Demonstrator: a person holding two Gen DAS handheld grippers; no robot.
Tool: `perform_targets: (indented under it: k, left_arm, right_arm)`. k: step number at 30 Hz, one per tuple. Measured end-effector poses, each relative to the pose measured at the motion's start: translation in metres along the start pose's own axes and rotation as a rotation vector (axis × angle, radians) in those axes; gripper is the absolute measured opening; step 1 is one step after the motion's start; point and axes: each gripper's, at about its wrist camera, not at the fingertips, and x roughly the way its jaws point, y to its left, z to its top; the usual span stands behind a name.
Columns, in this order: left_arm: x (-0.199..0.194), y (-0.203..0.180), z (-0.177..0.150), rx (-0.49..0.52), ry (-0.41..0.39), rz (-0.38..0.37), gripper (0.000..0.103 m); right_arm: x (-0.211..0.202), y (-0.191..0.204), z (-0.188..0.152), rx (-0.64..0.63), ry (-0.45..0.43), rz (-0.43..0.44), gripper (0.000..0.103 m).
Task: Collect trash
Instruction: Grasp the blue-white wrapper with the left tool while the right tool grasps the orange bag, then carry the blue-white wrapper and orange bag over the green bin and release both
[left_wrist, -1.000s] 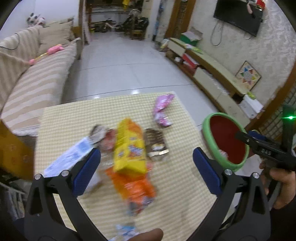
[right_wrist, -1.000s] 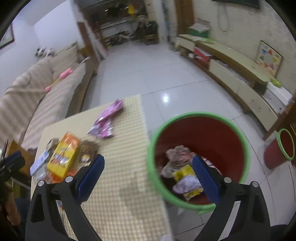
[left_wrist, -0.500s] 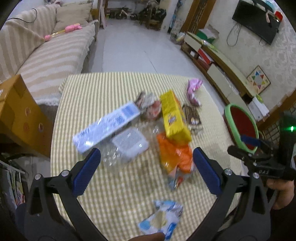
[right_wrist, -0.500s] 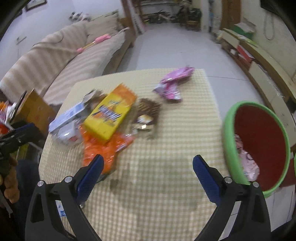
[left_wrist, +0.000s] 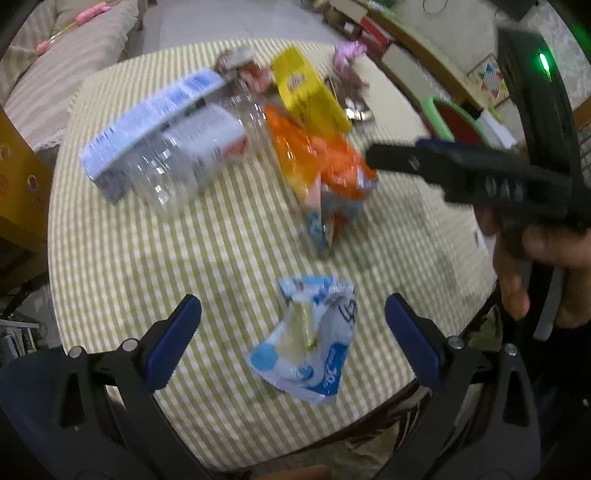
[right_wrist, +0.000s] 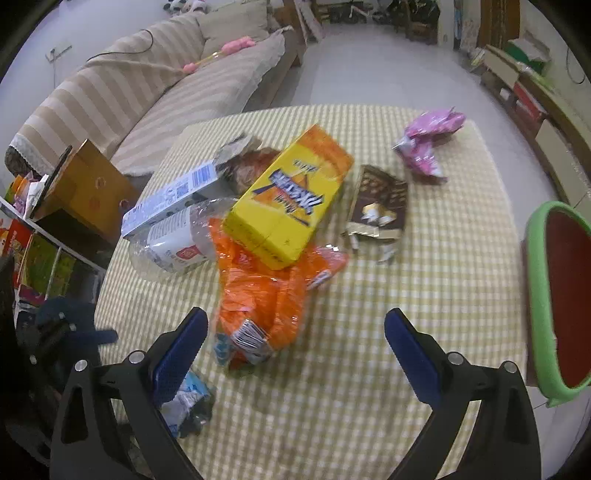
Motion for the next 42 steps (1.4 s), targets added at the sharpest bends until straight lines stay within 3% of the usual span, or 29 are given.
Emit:
perform_targets:
  k: [9, 14, 18, 20, 23, 28, 42]
  left_arm:
    - [0.041, -0.012, -0.015, 0.040, 0.110, 0.057, 0.097]
    - [0.050, -0.013, -0.016, 0.030, 0.118, 0.066, 0.074]
    - [0.050, -0.008, -0.010, 0.009, 0.102, 0.063, 0.065]
    - [0.046, -0.002, -0.010, -0.004, 0.093, 0.061, 0.052]
    - [0.044, 0.002, -0.009, -0.013, 0.088, 0.043, 0.041]
    - [0.042, 0.007, -0.009, -0.024, 0.084, 0.020, 0.032]
    - [0.001, 0.033, -0.005, -0.094, -0.004, 0.055, 0.030]
  right_arm:
    - [0.030, 0.009, 0.005, -0.018, 0.071, 0.005, 0.086]
    - [0.042, 0.012, 0.010, -0.029, 0.086, 0.028, 0.078]
    - [0.044, 0.014, 0.009, -0.037, 0.097, 0.057, 0.066]
    - [0.044, 0.015, 0.008, -0.042, 0.100, 0.067, 0.061]
    - [0.044, 0.018, 0.008, -0.046, 0.102, 0.078, 0.054]
    - [0.042, 0.017, 0.005, -0.031, 0.116, 0.092, 0.050]
    - [0.001, 0.012, -0.007, -0.048, 0.137, 0.169, 0.049]
